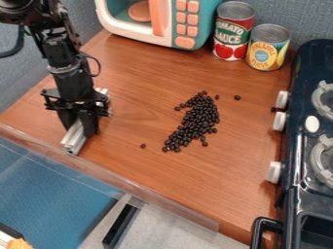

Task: Sweep into pile

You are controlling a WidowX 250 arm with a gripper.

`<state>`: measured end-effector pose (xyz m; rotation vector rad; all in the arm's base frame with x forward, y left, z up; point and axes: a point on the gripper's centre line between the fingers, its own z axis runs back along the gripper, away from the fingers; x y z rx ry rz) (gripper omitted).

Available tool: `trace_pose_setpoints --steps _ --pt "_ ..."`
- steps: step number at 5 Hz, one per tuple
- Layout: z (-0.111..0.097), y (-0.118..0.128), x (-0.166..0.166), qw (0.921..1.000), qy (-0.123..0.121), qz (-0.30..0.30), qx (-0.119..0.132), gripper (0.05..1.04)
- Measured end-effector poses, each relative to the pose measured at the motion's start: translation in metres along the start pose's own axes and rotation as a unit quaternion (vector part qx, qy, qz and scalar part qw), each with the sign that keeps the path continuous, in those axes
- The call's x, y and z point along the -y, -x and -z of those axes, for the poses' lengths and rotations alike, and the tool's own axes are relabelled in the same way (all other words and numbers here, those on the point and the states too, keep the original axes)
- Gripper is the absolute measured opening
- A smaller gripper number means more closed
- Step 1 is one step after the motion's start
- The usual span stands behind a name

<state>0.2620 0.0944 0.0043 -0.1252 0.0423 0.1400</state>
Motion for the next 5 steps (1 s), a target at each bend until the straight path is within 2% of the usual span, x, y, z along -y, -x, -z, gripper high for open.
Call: trace_pose_setpoints --steps 2,3,4,5 --pt "0.005 -0.007 0.017 0.9995 -0.010 -0.015 0.025 0.381" --pt "0.006 -0.012 0.029 0.9991 -0.005 -0.020 0.037 0.381" --pt "0.007 -0.015 0.044 0.9986 0.008 -0.033 0.040 0.381" --pt "0.010 -0.015 0.074 0.9987 0.029 -0.023 0.034 0.381"
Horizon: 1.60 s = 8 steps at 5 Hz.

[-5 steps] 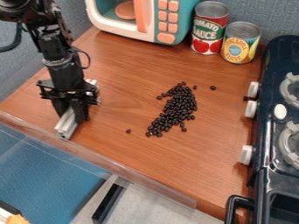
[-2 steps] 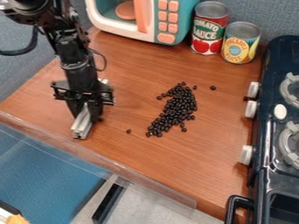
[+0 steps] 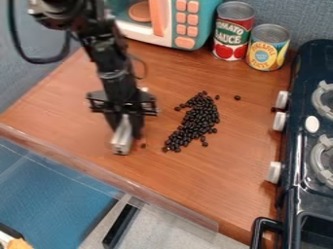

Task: Sweep into pile

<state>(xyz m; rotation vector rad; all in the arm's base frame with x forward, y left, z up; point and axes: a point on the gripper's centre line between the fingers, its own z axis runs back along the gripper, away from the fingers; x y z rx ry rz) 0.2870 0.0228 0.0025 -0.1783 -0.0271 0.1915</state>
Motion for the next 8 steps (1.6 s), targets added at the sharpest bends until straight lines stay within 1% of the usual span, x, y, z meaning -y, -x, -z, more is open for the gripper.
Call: trace_pose_setpoints --steps 3,4,5,7,8 --pt "0.005 0.002 0.027 0.9995 0.026 -0.015 -0.007 0.381" --pt "0.006 -0.001 0.031 0.9986 0.035 -0.040 -0.009 0.381" --pt "0.007 -0.005 0.039 0.9980 0.042 -0.047 -0.008 0.381" --pt "0.008 -0.017 0.046 0.9971 0.048 -0.059 0.000 0.381" --pt "0.007 -0.020 0.047 0.9972 0.050 -0.056 -0.007 0.381"
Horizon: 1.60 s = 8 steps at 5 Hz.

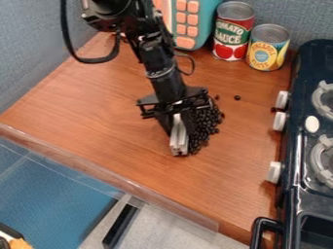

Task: Sweep into pile

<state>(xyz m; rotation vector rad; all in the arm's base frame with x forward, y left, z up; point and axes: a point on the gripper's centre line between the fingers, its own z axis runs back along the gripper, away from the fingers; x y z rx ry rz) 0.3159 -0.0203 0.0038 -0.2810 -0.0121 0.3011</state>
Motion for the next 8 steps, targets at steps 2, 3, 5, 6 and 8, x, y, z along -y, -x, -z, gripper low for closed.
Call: trace_pose_setpoints --steps 2,3,5,6,8 --pt "-0.021 0.002 -0.019 0.9984 0.025 -0.022 -0.046 0.381" --pt "-0.059 -0.002 -0.031 0.9971 0.059 -0.036 -0.034 0.381" --pt "-0.118 -0.018 -0.063 0.9976 0.066 -0.014 -0.014 0.381" --pt "-0.117 -0.034 -0.085 0.9991 0.017 0.035 -0.016 0.381" --pt "-0.103 -0.086 -0.114 0.9899 -0.042 0.135 -0.013 0.381"
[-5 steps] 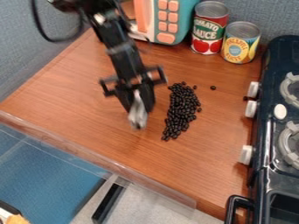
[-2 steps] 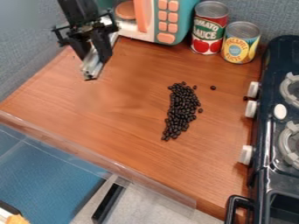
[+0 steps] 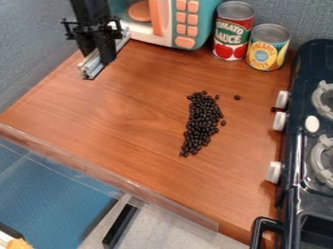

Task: Sweep into pile

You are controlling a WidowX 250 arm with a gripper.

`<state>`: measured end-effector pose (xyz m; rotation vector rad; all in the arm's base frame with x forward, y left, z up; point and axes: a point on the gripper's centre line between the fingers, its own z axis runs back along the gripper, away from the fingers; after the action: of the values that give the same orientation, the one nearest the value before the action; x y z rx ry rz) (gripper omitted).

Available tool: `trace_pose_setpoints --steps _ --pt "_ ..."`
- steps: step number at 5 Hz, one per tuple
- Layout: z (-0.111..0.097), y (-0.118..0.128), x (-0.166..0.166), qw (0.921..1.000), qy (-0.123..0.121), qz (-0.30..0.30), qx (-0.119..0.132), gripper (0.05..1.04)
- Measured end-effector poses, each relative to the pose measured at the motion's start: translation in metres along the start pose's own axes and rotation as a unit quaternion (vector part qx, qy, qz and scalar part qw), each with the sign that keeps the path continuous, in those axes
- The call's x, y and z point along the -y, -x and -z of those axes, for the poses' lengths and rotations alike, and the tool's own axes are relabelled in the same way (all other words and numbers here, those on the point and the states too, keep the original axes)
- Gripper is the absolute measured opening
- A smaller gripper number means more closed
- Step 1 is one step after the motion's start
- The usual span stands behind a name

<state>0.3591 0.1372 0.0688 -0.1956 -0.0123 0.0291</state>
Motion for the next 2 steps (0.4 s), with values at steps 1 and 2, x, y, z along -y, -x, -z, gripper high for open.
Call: trace_pose_setpoints --steps 1,2 --pt "0.004 -0.017 -0.016 0.9993 -0.026 0.025 0.002 0.381" --pt "0.018 -0.034 -0.030 0.9987 -0.046 0.023 -0.005 0.381"
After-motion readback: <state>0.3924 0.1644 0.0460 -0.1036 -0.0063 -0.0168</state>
